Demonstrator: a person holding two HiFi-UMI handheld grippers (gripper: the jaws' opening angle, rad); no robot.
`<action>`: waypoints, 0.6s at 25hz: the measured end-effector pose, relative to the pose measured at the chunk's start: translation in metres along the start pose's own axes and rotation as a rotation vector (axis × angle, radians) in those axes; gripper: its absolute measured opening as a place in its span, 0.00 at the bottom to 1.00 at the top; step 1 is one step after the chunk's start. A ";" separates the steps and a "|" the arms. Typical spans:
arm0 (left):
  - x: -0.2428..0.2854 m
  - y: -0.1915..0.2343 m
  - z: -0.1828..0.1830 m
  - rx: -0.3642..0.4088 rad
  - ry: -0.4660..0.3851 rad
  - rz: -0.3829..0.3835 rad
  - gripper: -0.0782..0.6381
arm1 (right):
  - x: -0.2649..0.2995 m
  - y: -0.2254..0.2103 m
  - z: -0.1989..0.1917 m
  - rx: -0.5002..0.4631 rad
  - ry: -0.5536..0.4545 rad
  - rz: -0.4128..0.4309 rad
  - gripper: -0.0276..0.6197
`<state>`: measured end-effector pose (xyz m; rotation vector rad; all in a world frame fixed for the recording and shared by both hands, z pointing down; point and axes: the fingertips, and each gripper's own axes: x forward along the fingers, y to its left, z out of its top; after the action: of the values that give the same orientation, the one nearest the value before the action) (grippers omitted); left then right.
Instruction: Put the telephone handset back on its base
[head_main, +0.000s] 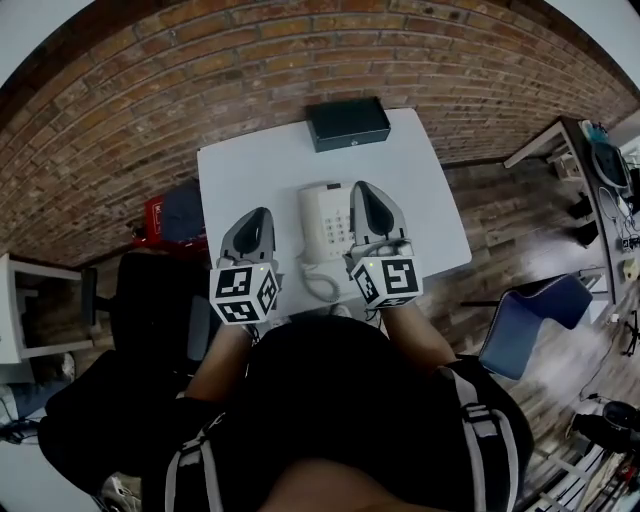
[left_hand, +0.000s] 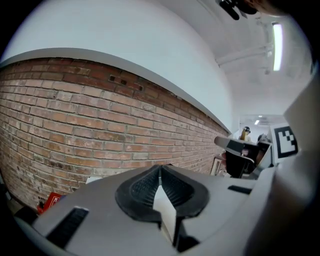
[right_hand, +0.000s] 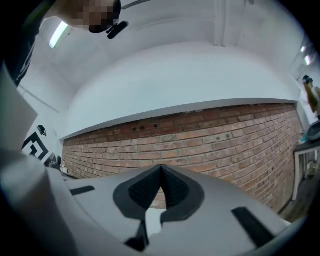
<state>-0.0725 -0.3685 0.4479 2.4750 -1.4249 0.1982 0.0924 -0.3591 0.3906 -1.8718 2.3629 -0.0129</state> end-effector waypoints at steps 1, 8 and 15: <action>0.002 -0.002 -0.002 -0.002 0.005 -0.005 0.13 | -0.002 -0.004 -0.005 0.004 0.014 -0.013 0.04; 0.002 -0.008 -0.001 0.012 -0.002 -0.016 0.13 | -0.011 -0.005 -0.017 0.029 0.049 -0.039 0.04; -0.001 -0.002 0.005 -0.001 -0.022 0.003 0.13 | 0.000 0.013 -0.016 0.049 0.059 -0.010 0.04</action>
<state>-0.0711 -0.3681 0.4429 2.4824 -1.4367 0.1718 0.0779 -0.3574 0.4058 -1.8861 2.3685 -0.1269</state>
